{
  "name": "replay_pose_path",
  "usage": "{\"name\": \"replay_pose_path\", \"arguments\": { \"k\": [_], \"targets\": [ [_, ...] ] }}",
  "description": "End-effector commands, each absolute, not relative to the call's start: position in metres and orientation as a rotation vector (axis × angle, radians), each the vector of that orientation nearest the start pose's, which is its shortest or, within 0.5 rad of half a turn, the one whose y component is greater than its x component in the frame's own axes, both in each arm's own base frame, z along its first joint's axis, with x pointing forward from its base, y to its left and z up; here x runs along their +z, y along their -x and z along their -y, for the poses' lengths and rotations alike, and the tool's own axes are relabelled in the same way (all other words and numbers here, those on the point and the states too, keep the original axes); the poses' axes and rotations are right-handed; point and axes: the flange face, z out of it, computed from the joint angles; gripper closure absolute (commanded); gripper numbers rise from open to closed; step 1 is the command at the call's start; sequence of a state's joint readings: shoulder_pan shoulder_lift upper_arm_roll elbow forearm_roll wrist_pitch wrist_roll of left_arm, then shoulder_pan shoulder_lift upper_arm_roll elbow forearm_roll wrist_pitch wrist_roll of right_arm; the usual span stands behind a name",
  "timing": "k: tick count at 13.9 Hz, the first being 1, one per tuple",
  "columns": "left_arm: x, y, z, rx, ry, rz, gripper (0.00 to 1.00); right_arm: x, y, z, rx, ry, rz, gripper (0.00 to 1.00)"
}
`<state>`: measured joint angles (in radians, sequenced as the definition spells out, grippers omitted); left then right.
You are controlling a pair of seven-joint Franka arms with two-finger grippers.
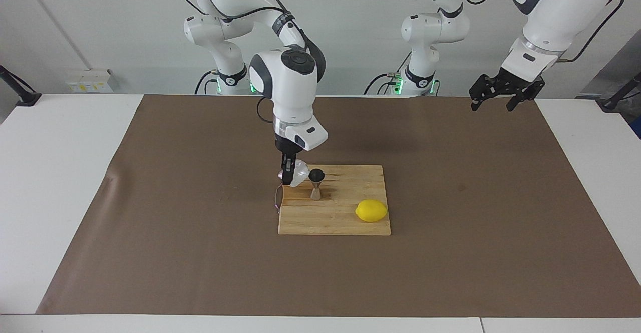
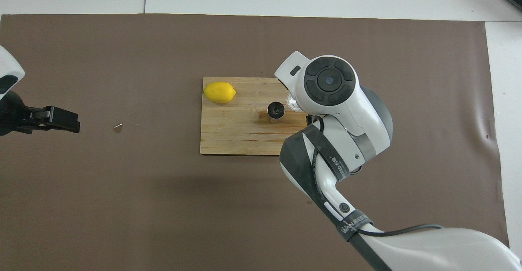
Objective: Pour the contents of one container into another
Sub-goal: 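Carry the white cup back and lower it to its starting spot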
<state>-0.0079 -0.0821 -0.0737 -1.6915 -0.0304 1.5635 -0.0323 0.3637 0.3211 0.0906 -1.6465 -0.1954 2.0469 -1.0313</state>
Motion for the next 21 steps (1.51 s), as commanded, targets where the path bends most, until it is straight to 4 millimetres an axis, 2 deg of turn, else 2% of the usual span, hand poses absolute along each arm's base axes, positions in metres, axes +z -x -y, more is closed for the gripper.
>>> {"name": "replay_pose_path", "arguments": {
  "k": [1,6,10,14,17,20,21],
  "targets": [
    [0.617,-0.517,0.045,0.081,3.171,-0.079,0.0,0.423,-0.604,-0.243,-0.119,2.262,2.274,1.0],
    [0.617,-0.517,0.045,0.081,3.171,-0.079,0.0,0.395,-0.608,-0.178,-0.224,2.142,2.182,1.0],
    [0.617,-0.517,0.045,0.081,3.171,-0.079,0.0,0.367,-0.596,-0.119,-0.376,2.079,2.086,1.0],
    [0.617,-0.517,0.045,0.081,3.171,-0.079,0.0,0.348,-0.586,-0.081,-0.409,2.018,2.118,1.0],
    [0.617,-0.517,0.045,0.081,3.171,-0.079,0.0,0.333,-0.583,-0.044,-0.463,1.969,2.15,1.0],
    [0.617,-0.517,0.045,0.081,3.171,-0.079,0.0,0.309,-0.574,-0.017,-0.489,1.941,2.159,1.0],
    [0.617,-0.517,0.045,0.081,3.171,-0.079,0.0,0.297,-0.573,-0.001,-0.484,1.952,2.126,1.0]
  ]
}}
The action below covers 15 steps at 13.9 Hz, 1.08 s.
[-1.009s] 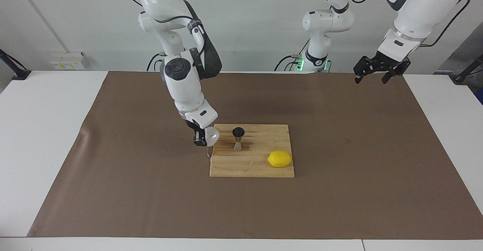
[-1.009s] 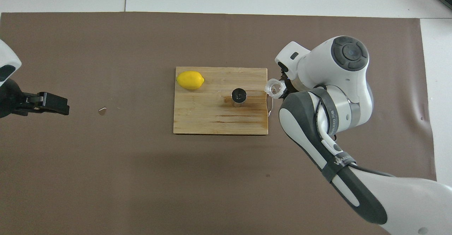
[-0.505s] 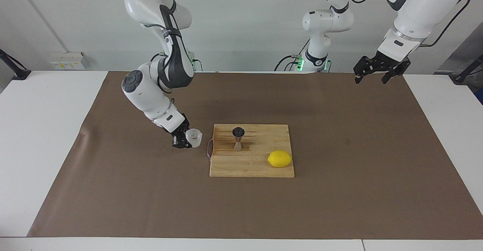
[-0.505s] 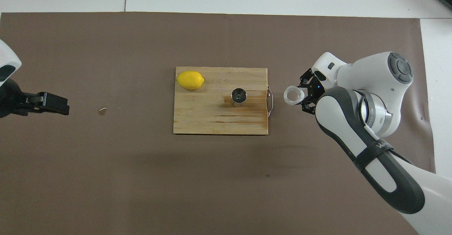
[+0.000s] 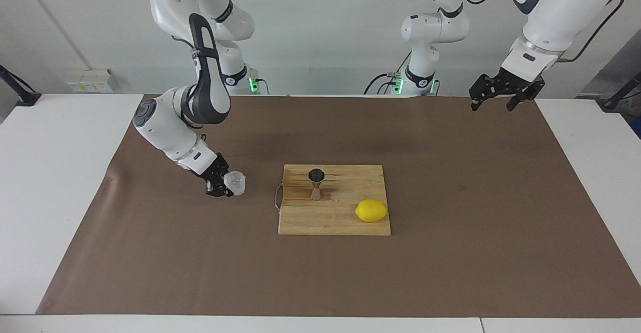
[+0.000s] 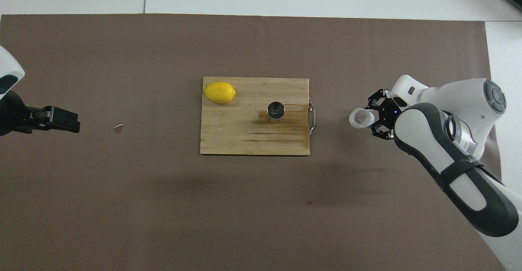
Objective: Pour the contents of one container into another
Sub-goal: 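Carry the white cup back and lower it to its starting spot, then open the right gripper and release the white cup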
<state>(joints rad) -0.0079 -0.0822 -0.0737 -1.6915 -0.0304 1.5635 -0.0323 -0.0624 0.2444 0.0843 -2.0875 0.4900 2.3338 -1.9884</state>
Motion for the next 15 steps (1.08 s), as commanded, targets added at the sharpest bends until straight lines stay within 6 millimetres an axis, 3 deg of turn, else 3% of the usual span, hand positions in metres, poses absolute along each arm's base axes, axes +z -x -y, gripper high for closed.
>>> {"name": "replay_pose_path", "arguments": {
  "k": [1,6,7,8,11,15],
  "targets": [
    [0.617,-0.517,0.045,0.081,3.171,-0.079,0.0,0.292,-0.573,0.007,0.565,-2.263,-2.429,1.0],
    [0.617,-0.517,0.045,0.081,3.171,-0.079,0.0,0.278,-0.573,0.019,0.568,-2.28,-2.42,1.0],
    [0.617,-0.517,0.045,0.081,3.171,-0.079,0.0,0.278,-0.572,0.018,0.565,-2.28,-2.425,0.47],
    [0.617,-0.517,0.045,0.081,3.171,-0.079,0.0,0.278,-0.572,0.018,0.564,-2.281,-2.426,0.0],
    [0.617,-0.517,0.045,0.081,3.171,-0.079,0.0,0.288,-0.574,0.016,0.578,-2.267,-2.428,0.0],
    [0.617,-0.517,0.045,0.081,3.171,-0.079,0.0,0.334,-0.577,0.01,0.633,-2.227,-2.383,0.0]
  ]
}}
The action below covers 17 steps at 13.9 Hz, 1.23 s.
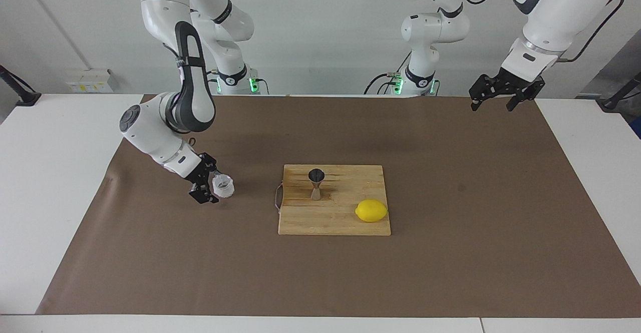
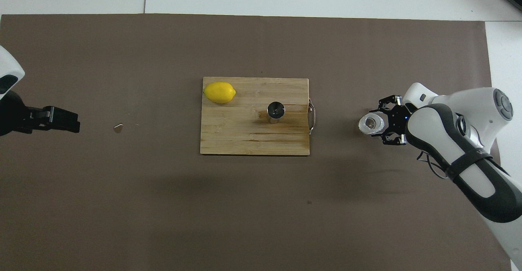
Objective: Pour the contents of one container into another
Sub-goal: 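Open the right gripper and release the white cup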
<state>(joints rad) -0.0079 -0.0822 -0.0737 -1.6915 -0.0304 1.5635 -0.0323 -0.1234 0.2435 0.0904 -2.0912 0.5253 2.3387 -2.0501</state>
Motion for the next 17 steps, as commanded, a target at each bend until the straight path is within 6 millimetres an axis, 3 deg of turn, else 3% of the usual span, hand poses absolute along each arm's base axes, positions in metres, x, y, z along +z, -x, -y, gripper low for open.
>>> {"name": "replay_pose_path", "arguments": {
  "k": [1,6,7,12,17],
  "targets": [
    [0.617,-0.517,0.045,0.081,3.171,-0.079,0.0,0.35,-0.577,0.012,0.654,-2.215,-2.361,0.0],
    [0.617,-0.517,0.045,0.081,3.171,-0.079,0.0,0.399,-0.58,0.011,0.618,-2.369,-2.216,0.0],
    [0.617,-0.517,0.045,0.081,3.171,-0.079,0.0,0.417,-0.578,0.009,0.565,-2.415,-2.152,0.0],
    [0.617,-0.517,0.045,0.081,3.171,-0.079,0.0,0.476,-0.554,-0.02,0.31,-2.724,-1.69,0.0],
    [0.617,-0.517,0.045,0.081,3.171,-0.079,0.0,0.544,-0.56,-0.033,0.186,-2.924,-1.102,0.0]
  ]
}}
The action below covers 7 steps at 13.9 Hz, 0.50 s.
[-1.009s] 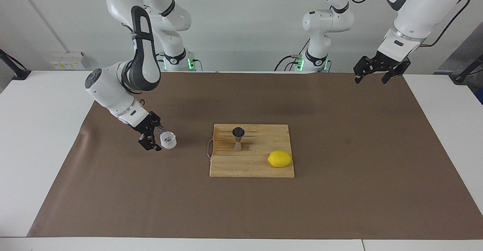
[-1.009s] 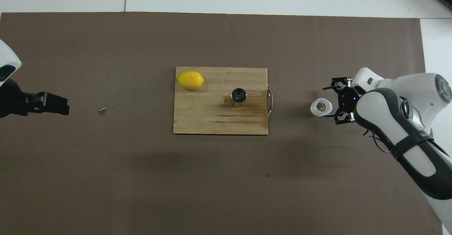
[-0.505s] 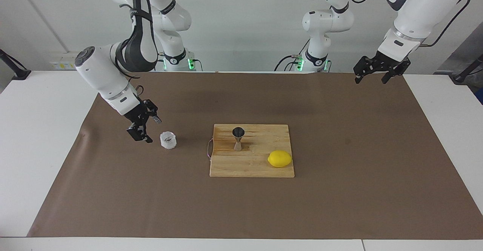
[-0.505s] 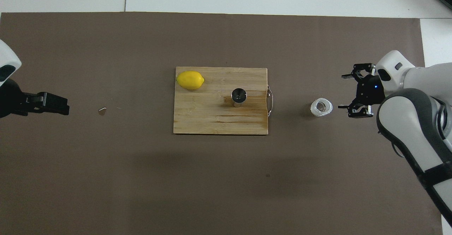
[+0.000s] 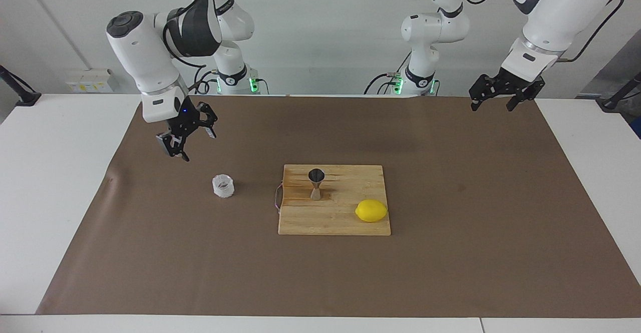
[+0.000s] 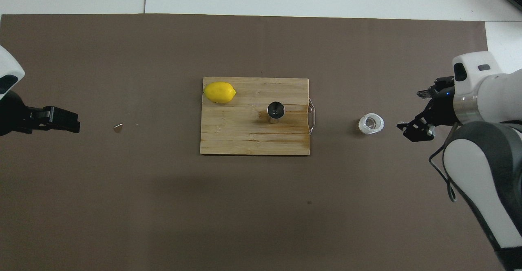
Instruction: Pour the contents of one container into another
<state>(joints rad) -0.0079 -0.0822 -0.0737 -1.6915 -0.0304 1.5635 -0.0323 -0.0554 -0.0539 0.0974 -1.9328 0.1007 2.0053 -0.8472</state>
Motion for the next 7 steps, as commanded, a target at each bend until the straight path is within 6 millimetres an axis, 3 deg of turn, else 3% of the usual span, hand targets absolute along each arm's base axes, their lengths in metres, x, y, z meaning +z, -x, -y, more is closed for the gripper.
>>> {"name": "replay_pose_path", "arguments": {
  "k": [1,5,7],
  "targets": [
    [0.617,-0.517,0.045,0.081,3.171,-0.079,0.0,0.558,-0.561,-0.039,-0.165,3.0,0.98,0.0],
    [0.617,-0.517,0.045,0.081,3.171,-0.079,0.0,0.59,-0.564,-0.037,-0.184,3.136,0.458,0.0],
    [0.617,-0.517,0.045,0.081,3.171,-0.079,0.0,0.602,-0.568,-0.036,-0.138,3.164,0.278,0.0]
  ]
}}
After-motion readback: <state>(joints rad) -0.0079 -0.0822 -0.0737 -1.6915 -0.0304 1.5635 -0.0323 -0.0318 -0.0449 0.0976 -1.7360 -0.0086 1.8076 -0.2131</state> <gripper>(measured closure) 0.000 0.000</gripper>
